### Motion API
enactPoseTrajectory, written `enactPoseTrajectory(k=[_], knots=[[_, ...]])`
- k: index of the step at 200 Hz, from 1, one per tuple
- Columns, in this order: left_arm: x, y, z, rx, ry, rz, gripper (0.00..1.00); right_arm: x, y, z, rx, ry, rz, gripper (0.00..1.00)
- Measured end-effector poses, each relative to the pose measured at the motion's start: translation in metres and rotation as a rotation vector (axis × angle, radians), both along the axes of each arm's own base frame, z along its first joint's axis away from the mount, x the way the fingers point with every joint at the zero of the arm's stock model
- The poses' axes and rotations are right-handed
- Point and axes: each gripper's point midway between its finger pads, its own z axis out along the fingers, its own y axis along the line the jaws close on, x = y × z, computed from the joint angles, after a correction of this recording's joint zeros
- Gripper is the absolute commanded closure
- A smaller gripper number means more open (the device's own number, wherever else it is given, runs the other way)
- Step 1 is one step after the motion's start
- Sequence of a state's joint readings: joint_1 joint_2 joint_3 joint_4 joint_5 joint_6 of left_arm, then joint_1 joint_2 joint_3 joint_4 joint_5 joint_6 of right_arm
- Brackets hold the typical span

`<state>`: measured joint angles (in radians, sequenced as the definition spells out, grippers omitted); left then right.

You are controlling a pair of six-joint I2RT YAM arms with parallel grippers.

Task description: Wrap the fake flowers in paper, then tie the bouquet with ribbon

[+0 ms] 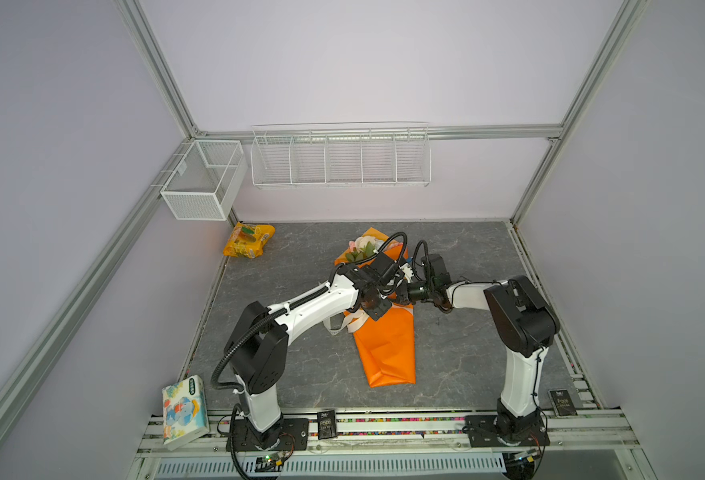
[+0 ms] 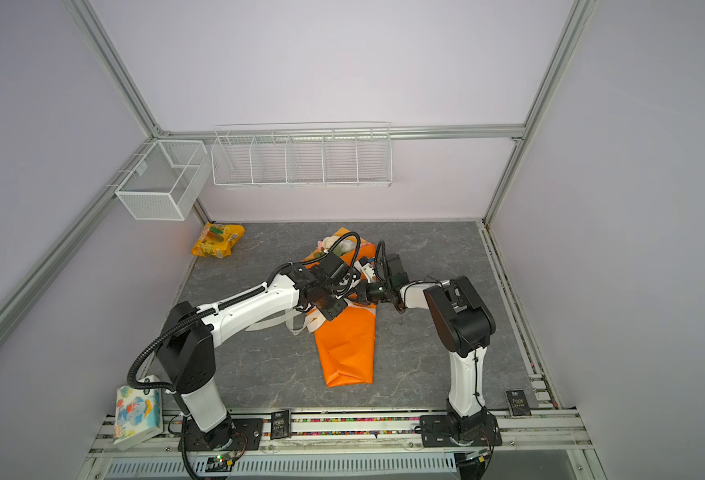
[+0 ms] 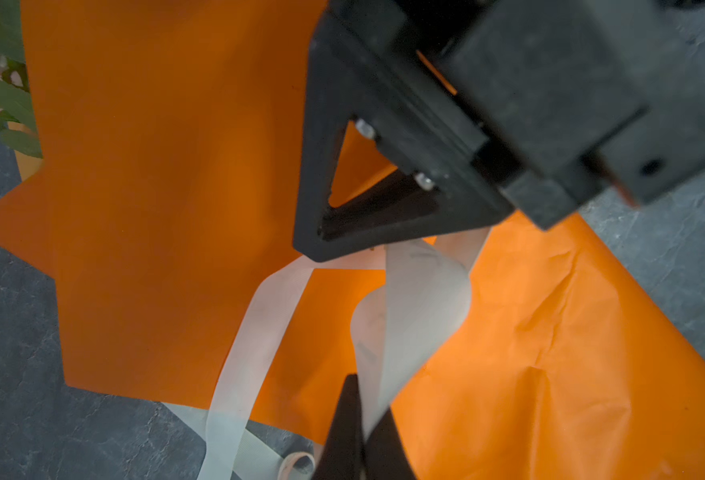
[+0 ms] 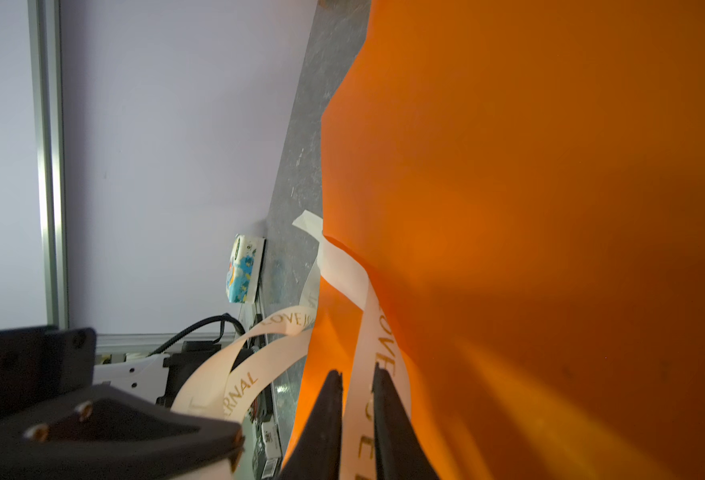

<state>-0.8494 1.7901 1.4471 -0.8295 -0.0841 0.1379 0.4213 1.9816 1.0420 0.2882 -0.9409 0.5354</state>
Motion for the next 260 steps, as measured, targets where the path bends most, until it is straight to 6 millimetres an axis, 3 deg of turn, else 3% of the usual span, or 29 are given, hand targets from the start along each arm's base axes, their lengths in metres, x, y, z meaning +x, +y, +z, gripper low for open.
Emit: enactPoseTrajectory(k=[47, 67, 81, 104, 128, 149, 173, 211, 260], knots=[[0.013, 0.005, 0.003, -0.009, -0.015, 0.059, 0.98, -0.039, -0.010, 0.006, -0.010, 0.032, 0.132, 0.86], [0.021, 0.000, 0.002, -0.012, -0.021, 0.072, 0.97, -0.048, -0.016, 0.008, -0.028, 0.043, 0.142, 0.80], [0.024, -0.003, -0.004, -0.006, -0.014, 0.072, 0.97, -0.045, -0.024, 0.006, -0.082, 0.044, 0.101, 0.68], [0.024, -0.004, -0.019, 0.020, 0.010, 0.072, 0.97, -0.027, -0.046, 0.006, -0.192, 0.002, -0.029, 0.61], [0.028, -0.007, -0.031, 0.038, 0.024, 0.073, 0.97, -0.010, -0.073, 0.022, -0.262, -0.046, -0.187, 0.58], [0.033, -0.008, -0.033, 0.040, 0.027, 0.079, 0.97, -0.006, -0.082, 0.038, -0.279, -0.089, -0.269, 0.58], [0.043, -0.009, -0.030, 0.026, 0.021, 0.090, 0.96, -0.020, -0.077, 0.036, -0.290, -0.097, -0.290, 0.58], [0.054, -0.008, -0.028, 0.008, 0.026, 0.098, 0.96, -0.054, -0.042, 0.016, -0.300, -0.046, -0.267, 0.58], [0.055, -0.010, -0.030, -0.004, 0.047, 0.092, 0.96, -0.036, -0.024, 0.001, -0.273, 0.029, -0.501, 0.59]])
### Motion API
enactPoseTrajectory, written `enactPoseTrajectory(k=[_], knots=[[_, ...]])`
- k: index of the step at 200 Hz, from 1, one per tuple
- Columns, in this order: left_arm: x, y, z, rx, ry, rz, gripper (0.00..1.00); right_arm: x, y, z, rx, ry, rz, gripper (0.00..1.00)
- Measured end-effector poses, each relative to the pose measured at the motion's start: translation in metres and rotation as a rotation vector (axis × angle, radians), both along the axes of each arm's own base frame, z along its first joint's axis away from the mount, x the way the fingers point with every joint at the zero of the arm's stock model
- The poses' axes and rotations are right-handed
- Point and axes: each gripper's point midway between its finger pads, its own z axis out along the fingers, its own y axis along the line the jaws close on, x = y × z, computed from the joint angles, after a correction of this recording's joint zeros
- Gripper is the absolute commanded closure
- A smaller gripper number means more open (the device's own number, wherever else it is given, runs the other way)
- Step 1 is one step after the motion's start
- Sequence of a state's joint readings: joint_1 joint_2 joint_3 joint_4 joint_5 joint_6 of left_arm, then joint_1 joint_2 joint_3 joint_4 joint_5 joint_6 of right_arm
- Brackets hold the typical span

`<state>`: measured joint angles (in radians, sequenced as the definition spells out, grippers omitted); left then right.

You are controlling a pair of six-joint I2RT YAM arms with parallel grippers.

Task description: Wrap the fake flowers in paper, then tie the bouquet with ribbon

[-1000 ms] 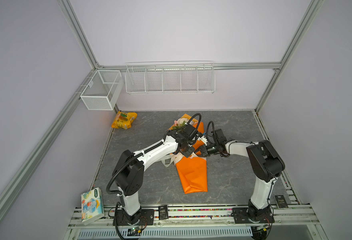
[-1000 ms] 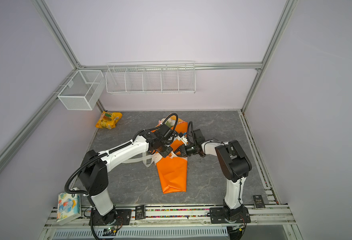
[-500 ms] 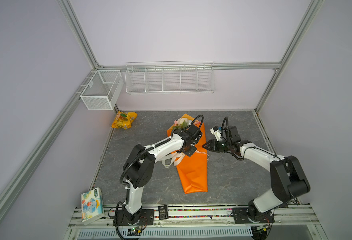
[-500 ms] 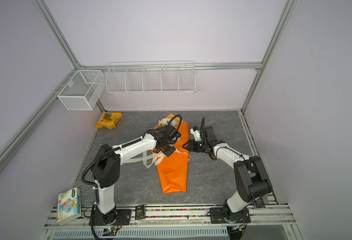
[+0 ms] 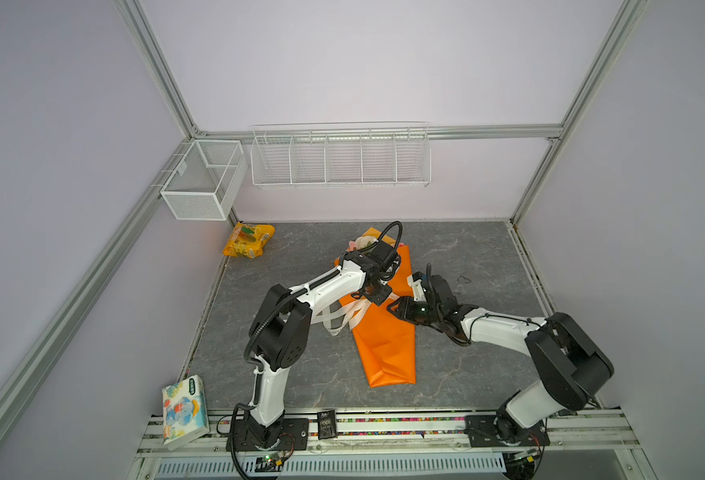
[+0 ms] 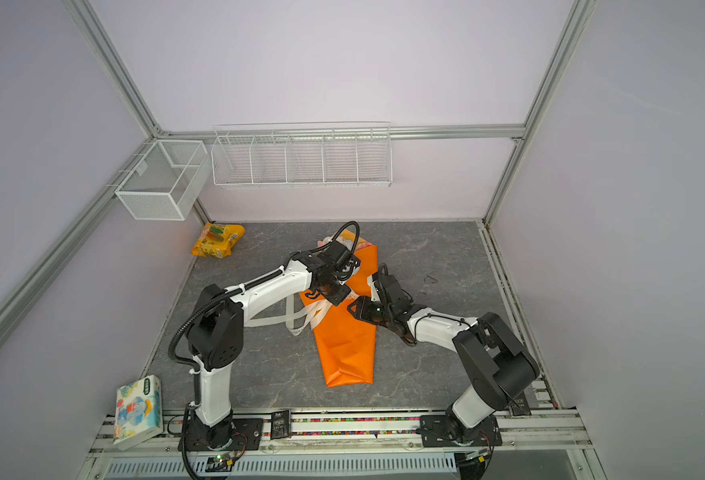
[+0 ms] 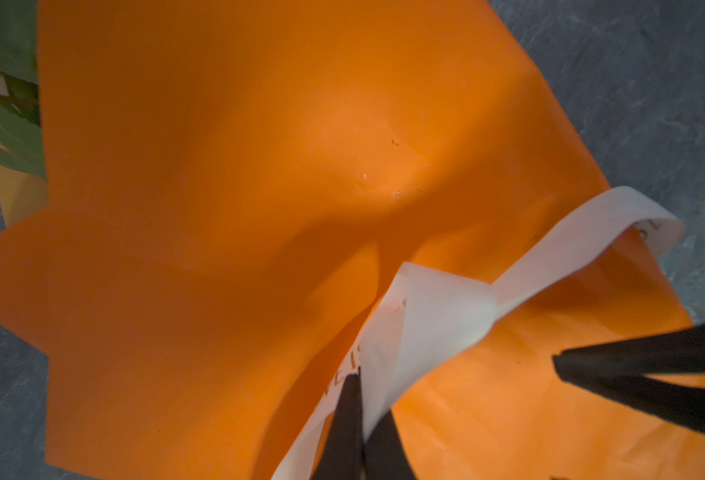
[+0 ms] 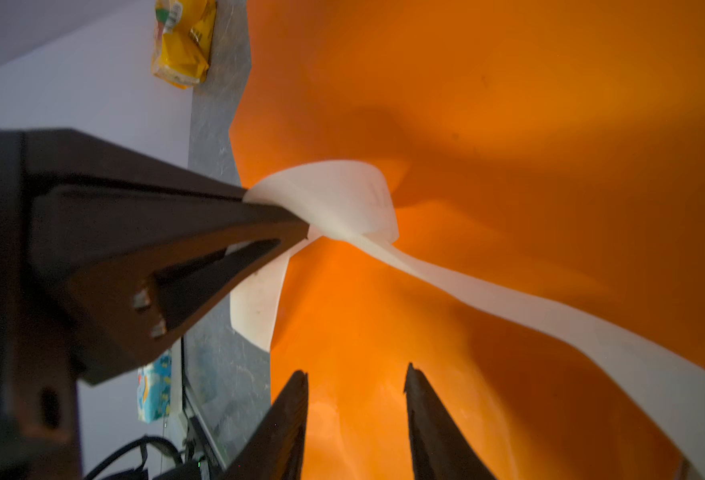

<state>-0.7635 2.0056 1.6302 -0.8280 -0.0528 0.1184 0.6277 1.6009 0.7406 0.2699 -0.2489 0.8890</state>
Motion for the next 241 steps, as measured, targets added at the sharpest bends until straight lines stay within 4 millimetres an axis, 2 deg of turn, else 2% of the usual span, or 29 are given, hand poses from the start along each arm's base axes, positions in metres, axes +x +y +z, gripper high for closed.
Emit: enactPoseTrajectory(k=[45, 95, 116, 149, 169, 210, 241], knots=[[0.002, 0.001, 0.000, -0.005, 0.014, -0.001, 0.96, 0.015, 0.017, -0.008, 0.048, 0.011, -0.209, 0.61], [0.002, 0.002, 0.000, -0.009, 0.028, -0.007, 0.96, 0.034, 0.018, -0.005, 0.116, -0.026, -0.389, 0.61], [0.002, 0.002, 0.001, -0.012, 0.028, -0.011, 0.96, 0.044, 0.016, -0.012, 0.151, -0.027, -0.459, 0.61], [0.001, -0.001, 0.002, -0.020, 0.033, -0.016, 0.96, 0.053, 0.018, -0.033, 0.176, -0.014, -0.509, 0.61], [0.001, -0.001, 0.003, -0.019, 0.037, -0.021, 0.96, 0.058, 0.019, -0.039, 0.191, -0.014, -0.531, 0.61], [0.001, -0.001, 0.005, -0.020, 0.035, -0.024, 0.96, 0.070, 0.024, -0.029, 0.251, -0.047, -0.562, 0.63], [0.003, 0.001, 0.005, -0.018, 0.037, -0.019, 0.96, 0.076, 0.029, -0.025, 0.282, -0.068, -0.562, 0.69]])
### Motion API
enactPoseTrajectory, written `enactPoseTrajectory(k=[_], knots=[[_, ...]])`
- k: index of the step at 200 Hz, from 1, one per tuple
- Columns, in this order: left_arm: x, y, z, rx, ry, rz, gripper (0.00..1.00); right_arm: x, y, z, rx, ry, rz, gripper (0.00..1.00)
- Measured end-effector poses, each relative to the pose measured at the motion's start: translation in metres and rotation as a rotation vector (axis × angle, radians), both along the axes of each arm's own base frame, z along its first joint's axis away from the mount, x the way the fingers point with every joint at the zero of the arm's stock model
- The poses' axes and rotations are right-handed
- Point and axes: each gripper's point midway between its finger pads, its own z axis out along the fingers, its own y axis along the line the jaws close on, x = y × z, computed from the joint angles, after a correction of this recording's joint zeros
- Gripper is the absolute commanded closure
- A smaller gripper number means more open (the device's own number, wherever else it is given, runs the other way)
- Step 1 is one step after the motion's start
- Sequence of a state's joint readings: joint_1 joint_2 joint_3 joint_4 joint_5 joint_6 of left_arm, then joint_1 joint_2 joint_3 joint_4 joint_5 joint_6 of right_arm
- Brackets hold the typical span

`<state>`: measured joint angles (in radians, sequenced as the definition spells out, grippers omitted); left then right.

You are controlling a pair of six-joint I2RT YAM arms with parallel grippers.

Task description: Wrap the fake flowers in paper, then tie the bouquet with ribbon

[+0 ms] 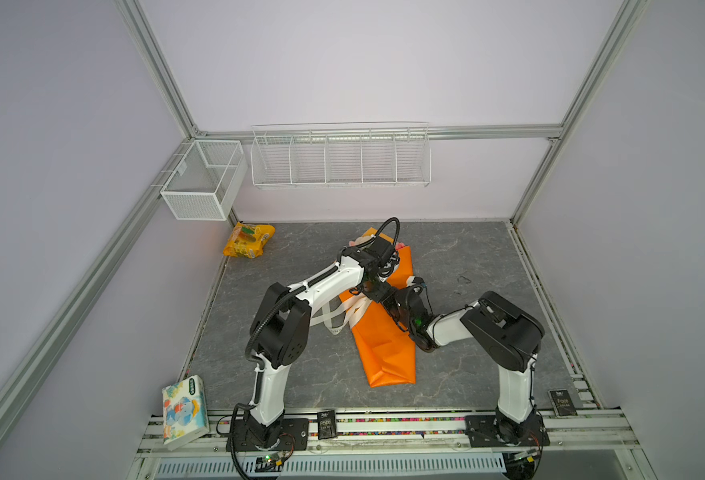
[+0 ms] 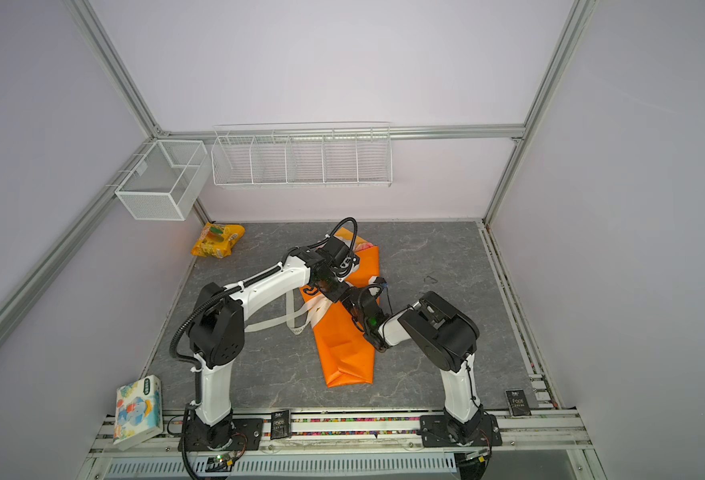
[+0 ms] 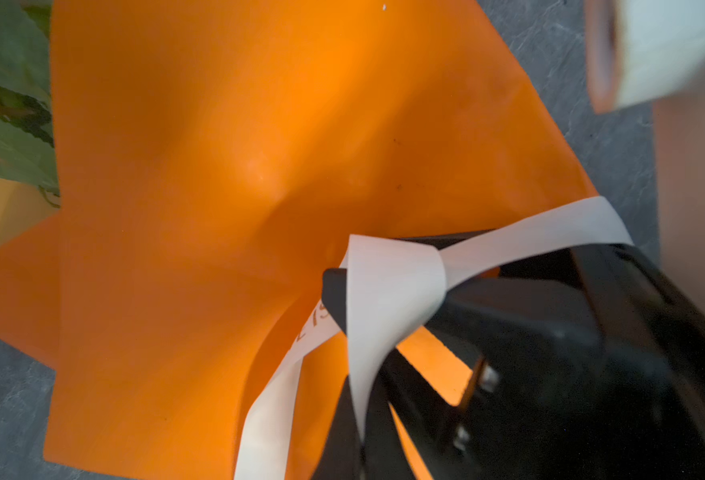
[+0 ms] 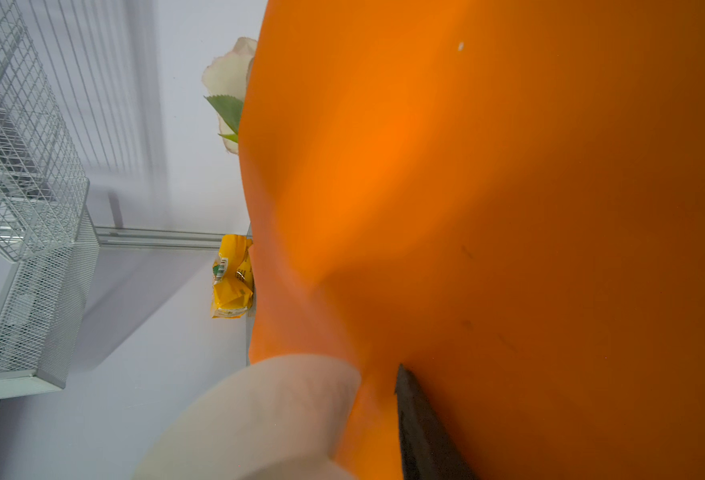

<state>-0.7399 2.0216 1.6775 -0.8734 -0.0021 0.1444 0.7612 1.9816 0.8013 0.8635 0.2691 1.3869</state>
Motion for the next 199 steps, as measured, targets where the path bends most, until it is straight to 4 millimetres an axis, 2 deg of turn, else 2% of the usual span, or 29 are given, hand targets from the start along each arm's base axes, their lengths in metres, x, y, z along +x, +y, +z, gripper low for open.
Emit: enactPoseTrajectory(k=[24, 33, 43, 87, 108, 149, 169, 189, 199], knots=[[0.000, 0.000, 0.000, -0.001, 0.003, 0.000, 0.96, 0.003, 0.002, 0.000, 0.008, -0.006, -0.001, 0.77], [0.000, 0.000, -0.001, -0.002, 0.005, -0.001, 0.96, 0.004, 0.002, 0.000, 0.009, -0.009, -0.001, 0.87], [-0.001, 0.000, -0.001, -0.002, 0.008, -0.001, 0.96, 0.004, 0.003, 0.001, 0.012, -0.012, 0.006, 0.92], [-0.001, 0.000, -0.001, -0.001, 0.009, 0.000, 0.96, -0.002, 0.004, 0.003, -0.016, -0.002, 0.047, 0.93], [0.000, 0.001, -0.001, 0.002, 0.007, 0.002, 0.96, -0.018, 0.000, 0.014, -0.054, 0.014, 0.100, 0.93], [0.000, 0.001, -0.001, -0.002, 0.012, 0.020, 0.93, -0.063, -0.013, 0.054, -0.192, 0.037, 0.243, 0.93], [-0.001, 0.001, -0.001, -0.010, 0.020, 0.037, 0.91, -0.082, -0.025, 0.050, -0.313, 0.089, 0.313, 0.93], [-0.003, -0.001, -0.002, -0.022, 0.034, 0.044, 0.81, -0.097, -0.034, 0.037, -0.456, 0.168, 0.410, 0.93], [-0.005, -0.001, -0.003, -0.027, 0.044, 0.050, 0.67, -0.103, -0.039, 0.034, -0.527, 0.203, 0.448, 0.93]])
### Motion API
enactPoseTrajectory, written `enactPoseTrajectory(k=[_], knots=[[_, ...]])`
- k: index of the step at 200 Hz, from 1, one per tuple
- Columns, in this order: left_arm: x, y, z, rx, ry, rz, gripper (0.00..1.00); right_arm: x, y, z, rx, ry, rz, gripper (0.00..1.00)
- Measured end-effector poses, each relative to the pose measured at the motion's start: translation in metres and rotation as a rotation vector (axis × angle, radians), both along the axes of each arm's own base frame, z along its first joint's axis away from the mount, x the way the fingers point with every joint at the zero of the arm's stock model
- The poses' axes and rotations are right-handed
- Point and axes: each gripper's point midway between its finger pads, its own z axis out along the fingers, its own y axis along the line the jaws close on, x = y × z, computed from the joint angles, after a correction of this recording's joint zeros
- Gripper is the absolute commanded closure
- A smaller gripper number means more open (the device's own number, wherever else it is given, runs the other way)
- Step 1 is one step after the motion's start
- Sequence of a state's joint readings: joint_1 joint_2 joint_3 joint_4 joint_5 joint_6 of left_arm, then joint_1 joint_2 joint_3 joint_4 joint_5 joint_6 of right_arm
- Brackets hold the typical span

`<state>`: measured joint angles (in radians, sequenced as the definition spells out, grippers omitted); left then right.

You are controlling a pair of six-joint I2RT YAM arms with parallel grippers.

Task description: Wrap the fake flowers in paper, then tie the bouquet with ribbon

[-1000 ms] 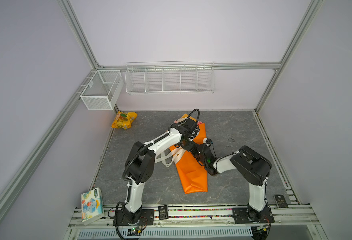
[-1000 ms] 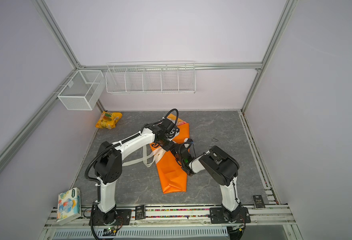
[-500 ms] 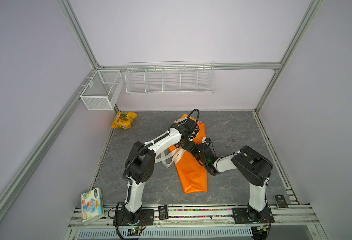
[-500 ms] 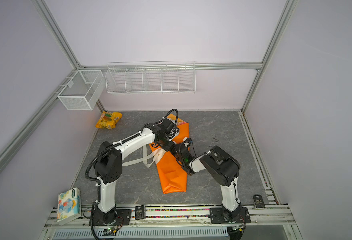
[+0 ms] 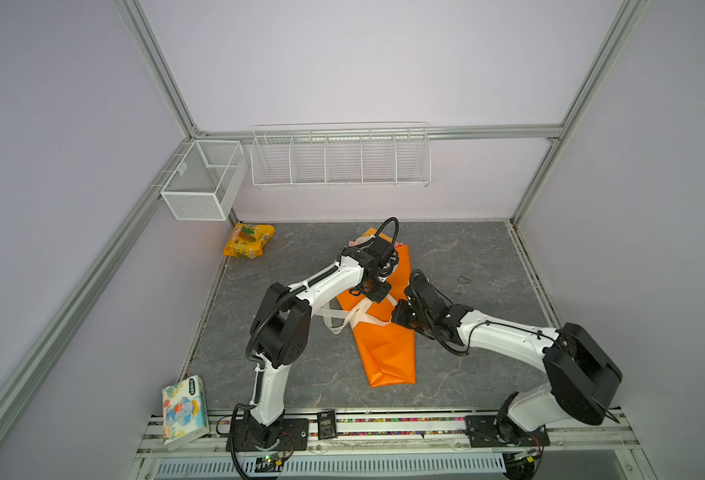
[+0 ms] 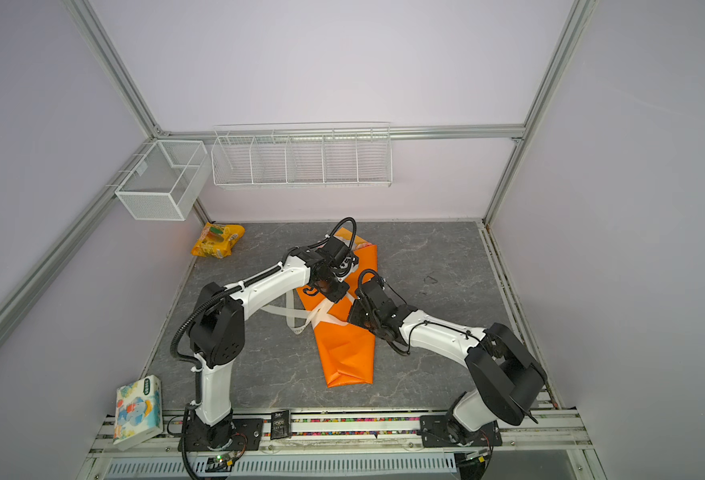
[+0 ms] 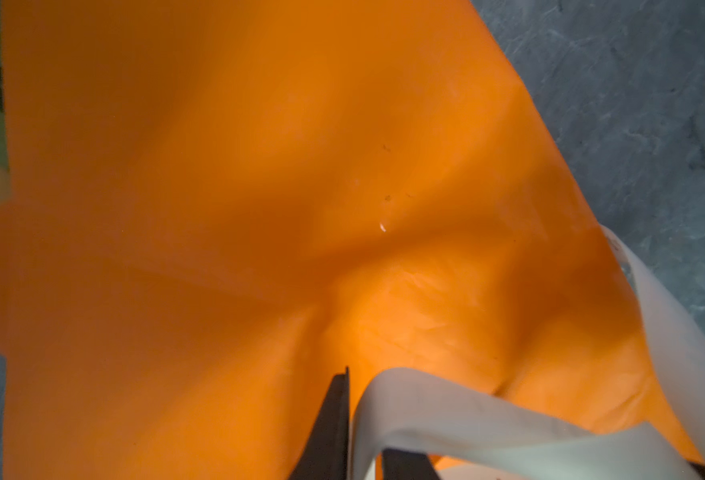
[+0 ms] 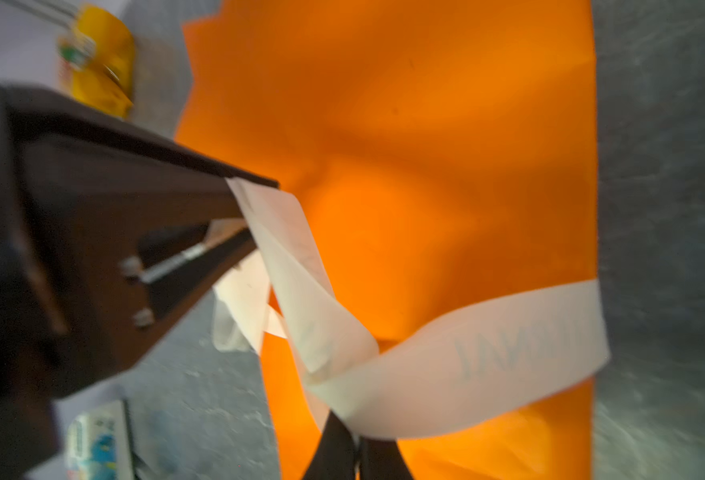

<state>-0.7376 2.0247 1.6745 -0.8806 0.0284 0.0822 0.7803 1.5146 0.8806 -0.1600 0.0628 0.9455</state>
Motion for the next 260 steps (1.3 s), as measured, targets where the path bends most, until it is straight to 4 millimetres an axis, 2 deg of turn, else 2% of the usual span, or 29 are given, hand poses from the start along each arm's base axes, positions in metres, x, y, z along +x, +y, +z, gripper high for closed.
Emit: enactPoseTrajectory(k=[27, 46, 62, 79, 96, 117, 145, 164, 194, 225, 244, 260], knots=[[-0.009, 0.004, -0.010, -0.005, 0.036, 0.017, 0.47, -0.012, -0.019, -0.004, -0.170, 0.035, 0.080, 0.94], [-0.024, 0.014, -0.014, -0.003, 0.068, 0.037, 0.38, -0.016, -0.035, -0.006, -0.280, 0.043, 0.123, 0.93], [-0.034, 0.023, -0.006, -0.024, 0.073, 0.065, 0.35, -0.019, -0.047, -0.009, -0.343, 0.052, 0.154, 0.93], [-0.041, 0.033, 0.011, -0.070, 0.050, 0.108, 0.30, -0.020, -0.054, -0.012, -0.389, 0.061, 0.181, 0.93], [-0.041, 0.051, 0.028, -0.127, 0.022, 0.201, 0.34, -0.019, -0.055, -0.014, -0.415, 0.063, 0.200, 0.93], [-0.026, 0.090, 0.034, -0.183, 0.005, 0.387, 0.45, -0.018, -0.054, -0.012, -0.424, 0.060, 0.217, 0.93], [-0.005, 0.156, 0.007, -0.158, 0.040, 0.673, 0.48, -0.016, -0.052, -0.009, -0.426, 0.049, 0.231, 0.93], [0.006, 0.180, -0.013, -0.119, 0.069, 0.781, 0.46, -0.015, -0.052, -0.007, -0.428, 0.046, 0.235, 0.93], [0.027, 0.187, -0.035, -0.037, 0.087, 0.824, 0.46, -0.015, -0.052, -0.008, -0.430, 0.048, 0.237, 0.93], [0.060, 0.184, -0.044, 0.001, 0.060, 0.835, 0.49, -0.016, -0.052, -0.007, -0.431, 0.049, 0.237, 0.93], [0.068, 0.183, -0.052, 0.019, 0.067, 0.836, 0.52, -0.015, -0.051, -0.006, -0.429, 0.047, 0.237, 0.93], [0.068, 0.183, -0.060, 0.035, 0.085, 0.837, 0.57, -0.013, -0.049, -0.004, -0.424, 0.044, 0.239, 0.93]])
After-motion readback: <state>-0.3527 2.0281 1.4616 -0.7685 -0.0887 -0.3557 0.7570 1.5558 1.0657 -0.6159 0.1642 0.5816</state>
